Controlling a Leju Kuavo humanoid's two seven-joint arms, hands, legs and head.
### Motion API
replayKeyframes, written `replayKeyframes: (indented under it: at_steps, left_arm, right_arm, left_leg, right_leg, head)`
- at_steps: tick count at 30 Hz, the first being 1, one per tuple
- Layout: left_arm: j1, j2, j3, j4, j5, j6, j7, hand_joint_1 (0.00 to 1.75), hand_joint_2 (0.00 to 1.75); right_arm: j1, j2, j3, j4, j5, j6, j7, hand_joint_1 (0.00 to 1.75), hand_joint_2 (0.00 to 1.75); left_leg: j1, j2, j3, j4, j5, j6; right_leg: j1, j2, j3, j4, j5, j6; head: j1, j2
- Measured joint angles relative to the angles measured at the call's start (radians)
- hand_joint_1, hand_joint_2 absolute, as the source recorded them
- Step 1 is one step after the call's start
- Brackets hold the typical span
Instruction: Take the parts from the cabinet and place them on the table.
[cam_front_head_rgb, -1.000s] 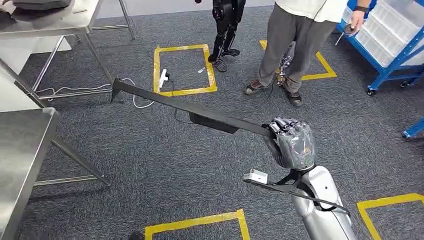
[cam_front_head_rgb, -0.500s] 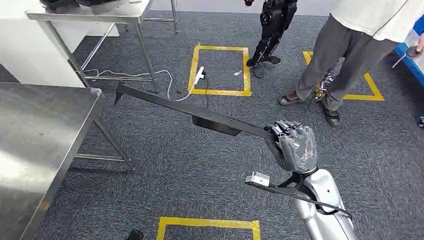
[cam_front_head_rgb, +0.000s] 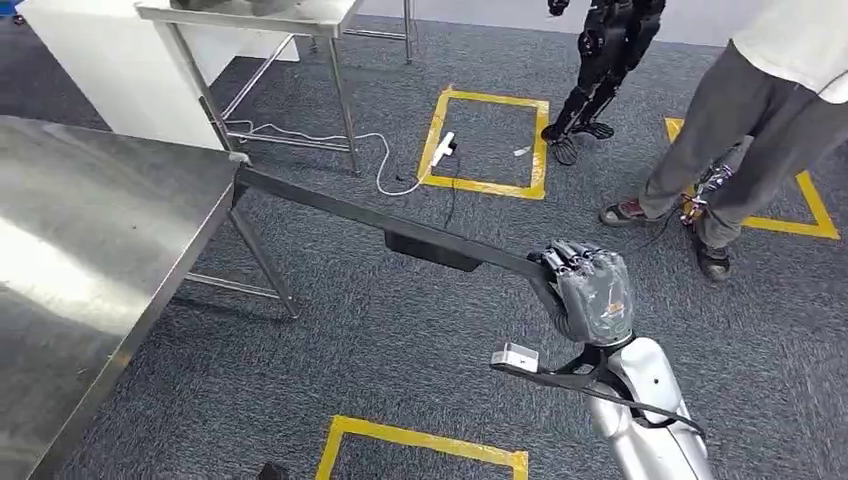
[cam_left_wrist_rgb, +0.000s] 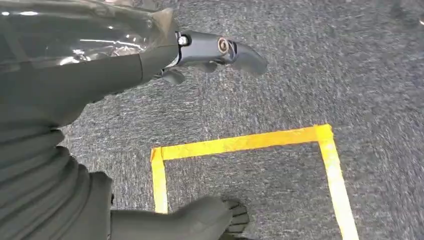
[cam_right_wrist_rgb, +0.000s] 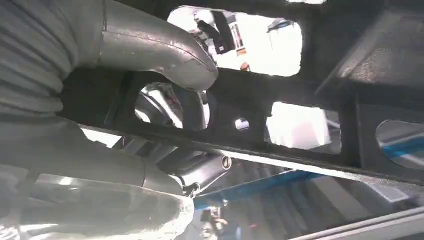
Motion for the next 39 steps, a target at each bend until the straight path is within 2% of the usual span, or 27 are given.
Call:
replayKeyframes:
  at_steps: [1, 4, 5, 6, 7, 9, 10, 11, 12, 14, 15, 16, 19, 20, 22, 23, 25, 26, 27, 29, 30, 31, 34, 35, 36, 37, 39]
  left_arm:
    - [-0.002, 0.0, 0.0, 0.0, 0.0, 0.0, 0.001, 0.0, 1.75]
    - [0.001, 0.001, 0.0, 0.0, 0.0, 0.0, 0.002, 0.0, 1.75]
    - [0.002, 0.001, 0.0, 0.0, 0.0, 0.0, 0.002, 0.0, 1.75]
    - [0.002, -0.001, 0.0, 0.0, 0.0, 0.001, 0.002, 0.0, 1.75]
    - [-0.001, -0.001, 0.0, 0.0, 0.0, 0.0, 0.002, 0.0, 1.75]
    - [-0.004, -0.004, 0.0, 0.0, -0.001, -0.003, 0.011, 0.0, 1.75]
    - [-0.003, -0.004, 0.0, 0.0, -0.007, -0.01, 0.029, 0.0, 1.75]
    - [0.0, -0.004, 0.0, 0.001, -0.012, -0.017, 0.049, 0.0, 1.75]
    - [0.001, -0.003, 0.0, 0.002, -0.017, -0.026, 0.086, 0.0, 1.75]
    - [0.002, -0.003, 0.0, 0.003, -0.021, -0.055, 0.161, 0.0, 1.75]
    - [0.002, -0.002, 0.0, 0.003, -0.021, -0.068, 0.197, 0.0, 1.75]
    - [0.001, -0.001, 0.0, 0.003, -0.021, -0.091, 0.254, 0.0, 1.75]
    - [0.017, 0.005, 0.0, 0.008, -0.033, -0.14, 0.413, 0.0, 1.75]
    - [0.025, 0.01, 0.0, 0.011, -0.038, -0.157, 0.45, 0.0, 1.75]
    - [0.032, 0.013, 0.0, 0.012, -0.042, -0.171, 0.491, 0.0, 1.75]
    - [0.031, 0.015, 0.0, 0.012, -0.047, -0.177, 0.506, 0.0, 1.75]
    - [0.03, 0.016, 0.0, 0.013, -0.052, -0.181, 0.523, 0.0, 1.75]
    - [0.032, 0.016, 0.0, 0.013, -0.053, -0.184, 0.529, 0.0, 1.75]
    - [0.034, 0.017, 0.0, 0.013, -0.055, -0.185, 0.536, 0.0, 1.75]
    - [0.034, 0.021, 0.0, 0.014, -0.06, -0.185, 0.546, 0.0, 1.75]
    - [0.033, 0.023, 0.0, 0.014, -0.061, -0.185, 0.549, 0.0, 1.75]
    - [0.03, 0.024, 0.0, 0.014, -0.062, -0.185, 0.554, 0.0, 1.75]
    - [0.031, 0.024, 0.0, 0.014, -0.063, -0.185, 0.555, 0.0, 1.75]
    - [0.031, 0.025, 0.0, 0.014, -0.063, -0.185, 0.556, 0.0, 1.75]
    - [0.032, 0.025, 0.0, 0.014, -0.063, -0.185, 0.556, 0.0, 1.75]
    - [0.031, 0.025, 0.0, 0.014, -0.063, -0.185, 0.557, 0.0, 1.75]
    - [0.027, 0.026, 0.0, 0.014, -0.064, -0.185, 0.557, 0.0, 1.75]
  right_arm:
    - [-0.002, 0.0, -0.004, -0.001, 0.0, 0.0, 0.0, 1.69, 1.75]
    - [-0.001, 0.003, -0.005, -0.002, 0.0, 0.0, 0.001, 1.69, 1.75]
    - [-0.002, 0.003, -0.005, -0.005, 0.001, 0.0, 0.001, 1.69, 1.75]
    - [-0.003, 0.002, -0.006, -0.006, 0.001, 0.0, 0.001, 1.69, 1.75]
    - [-0.003, 0.002, -0.007, -0.006, 0.0, 0.0, 0.001, 1.69, 1.75]
    - [0.003, -0.001, -0.008, -0.006, 0.0, 0.0, 0.002, 1.69, 1.75]
    - [0.006, -0.003, -0.009, -0.006, 0.001, 0.0, 0.003, 1.69, 1.75]
    - [0.006, -0.003, -0.01, -0.006, 0.003, 0.001, 0.003, 1.69, 1.75]
    - [0.006, -0.003, -0.01, -0.006, 0.004, 0.002, 0.003, 1.69, 1.75]
    - [0.005, -0.003, -0.01, -0.006, 0.007, 0.008, 0.003, 1.69, 1.75]
    - [0.004, -0.003, -0.01, -0.006, 0.01, 0.012, 0.003, 1.69, 1.75]
    - [0.003, -0.002, -0.009, -0.006, 0.011, 0.017, 0.003, 1.69, 1.75]
    - [-0.003, 0.007, -0.005, -0.006, 0.016, 0.021, 0.003, 1.69, 1.75]
    - [-0.011, 0.014, -0.003, -0.005, 0.016, 0.025, 0.003, 1.69, 1.75]
    - [-0.022, 0.022, 0.001, -0.005, 0.018, 0.031, 0.004, 1.69, 1.75]
    - [-0.023, 0.023, 0.002, -0.004, 0.016, 0.032, 0.005, 1.69, 1.75]
    - [-0.027, 0.027, 0.002, -0.001, 0.016, 0.034, 0.007, 1.69, 1.75]
    - [-0.029, 0.029, 0.002, 0.002, 0.016, 0.035, 0.008, 1.69, 1.75]
    - [-0.032, 0.03, 0.004, 0.003, 0.016, 0.036, 0.008, 1.69, 1.75]
    - [-0.043, 0.033, 0.009, 0.007, 0.015, 0.042, 0.008, 1.69, 1.75]
    - [-0.053, 0.035, 0.011, 0.009, 0.014, 0.048, 0.008, 1.69, 1.75]
    - [-0.06, 0.037, 0.011, 0.01, 0.014, 0.052, 0.009, 1.69, 1.75]
    - [-0.075, 0.04, 0.015, 0.016, 0.012, 0.053, 0.013, 1.69, 1.75]
    - [-0.078, 0.043, 0.016, 0.017, 0.012, 0.054, 0.013, 1.69, 1.75]
    - [-0.081, 0.043, 0.017, 0.018, 0.012, 0.054, 0.014, 1.69, 1.75]
    - [-0.083, 0.043, 0.018, 0.02, 0.012, 0.054, 0.014, 1.69, 1.75]
    - [-0.083, 0.041, 0.019, 0.026, 0.011, 0.054, 0.014, 1.69, 1.75]
  left_leg:
    - [-0.004, -0.013, -0.001, -0.005, 0.007, 0.003]
    - [-0.01, -0.049, -0.009, -0.01, 0.013, 0.014]
    - [0.007, -0.061, 0.003, -0.026, 0.026, 0.024]
    - [0.005, -0.07, 0.004, -0.032, 0.029, 0.026]
    - [0.008, -0.079, 0.003, -0.033, 0.034, 0.033]
    - [0.01, -0.109, -0.001, -0.033, 0.036, 0.034]
    - [0.01, -0.124, -0.002, -0.032, 0.038, 0.031]
    - [0.011, -0.138, -0.003, -0.032, 0.04, 0.028]
    - [0.013, -0.153, -0.003, -0.032, 0.041, 0.026]
    - [0.02, -0.183, -0.003, -0.029, 0.044, 0.016]
    - [0.021, -0.196, -0.008, -0.028, 0.045, 0.006]
    - [0.017, -0.209, -0.016, -0.02, 0.042, -0.003]
    - [0.024, -0.236, -0.026, -0.035, 0.059, -0.026]
    - [0.03, -0.242, -0.03, -0.032, 0.058, -0.029]
    - [0.021, -0.132, -0.065, 0.046, 0.0, -0.031]
    - [0.021, -0.107, -0.103, 0.125, -0.042, -0.033]
    - [0.022, -0.091, -0.178, 0.287, -0.109, -0.034]
    - [0.022, -0.09, -0.185, 0.306, -0.107, -0.034]
    - [0.022, -0.088, -0.168, 0.277, -0.088, -0.032]
    - [0.02, -0.067, -0.072, 0.118, -0.017, -0.023]
    - [0.016, -0.021, -0.013, 0.025, 0.01, -0.014]
    - [0.006, 0.01, 0.003, -0.01, 0.004, -0.01]
    - [-0.001, -0.033, -0.008, -0.01, 0.008, 0.0]
    - [-0.001, -0.046, -0.003, -0.02, 0.014, 0.009]
    - [0.011, -0.055, 0.006, -0.029, 0.023, 0.017]
    - [0.012, -0.066, 0.005, -0.032, 0.029, 0.026]
    - [0.012, -0.094, 0.003, -0.032, 0.031, 0.029]
  right_leg:
    - [0.011, -0.009, -0.004, 0.002, -0.004, 0.006]
    - [0.007, -0.042, 0.0, -0.002, -0.003, 0.012]
    - [0.012, -0.026, -0.009, 0.006, -0.011, 0.021]
    - [0.004, 0.033, -0.013, 0.03, -0.028, 0.021]
    - [-0.002, 0.075, -0.042, 0.092, -0.06, 0.017]
    - [-0.009, 0.098, -0.12, 0.26, -0.124, 0.018]
    - [-0.014, 0.098, -0.146, 0.313, -0.134, 0.025]
    - [-0.019, 0.098, -0.149, 0.316, -0.127, 0.033]
    - [-0.024, 0.098, -0.129, 0.273, -0.104, 0.044]
    - [-0.041, 0.116, -0.043, 0.092, -0.028, 0.071]
    - [-0.052, 0.168, -0.008, 0.014, -0.005, 0.08]
    - [-0.042, 0.181, 0.0, -0.002, -0.004, 0.072]
    - [-0.033, 0.149, -0.004, 0.0, 0.004, 0.054]
    - [-0.048, 0.135, -0.003, -0.004, 0.01, 0.045]
    - [-0.039, 0.114, -0.003, -0.004, 0.011, 0.024]
    - [-0.034, 0.099, -0.004, -0.004, 0.01, 0.019]
    - [-0.024, 0.064, -0.006, -0.004, 0.007, 0.015]
    - [-0.022, 0.05, -0.007, -0.004, 0.007, 0.015]
    - [-0.021, 0.037, -0.007, -0.004, 0.007, 0.015]
    - [-0.019, 0.013, -0.006, -0.004, 0.006, 0.015]
    - [-0.016, 0.003, -0.004, -0.004, 0.006, 0.015]
    - [-0.004, -0.006, -0.006, 0.0, 0.003, 0.02]
    - [-0.008, -0.038, -0.001, -0.006, 0.001, 0.029]
    - [-0.001, -0.05, 0.006, -0.007, -0.001, 0.036]
    - [-0.006, -0.008, -0.01, 0.007, -0.01, 0.042]
    - [-0.009, 0.055, -0.025, 0.051, -0.034, 0.038]
    - [-0.017, 0.092, -0.099, 0.208, -0.099, 0.033]
  head:
    - [0.002, 0.0]
    - [0.0, 0.0]
    - [0.001, 0.0]
    - [0.003, 0.0]
    - [0.002, 0.0]
    - [0.008, 0.0]
    - [0.007, 0.0]
    - [0.007, 0.0]
    - [0.007, 0.0]
    - [0.007, 0.0]
    - [0.009, 0.0]
    - [0.011, 0.0]
    - [0.008, 0.0]
    - [0.007, 0.0]
    - [-0.003, 0.0]
    - [-0.003, 0.0]
    - [-0.003, 0.0]
    - [-0.003, 0.0]
    - [-0.003, 0.0]
    - [-0.004, 0.0]
    - [-0.004, 0.0]
    - [-0.004, 0.0]
    - [-0.001, 0.0]
    - [-0.002, 0.0]
    - [-0.002, 0.0]
    - [0.0, 0.0]
    - [0.005, 0.0]
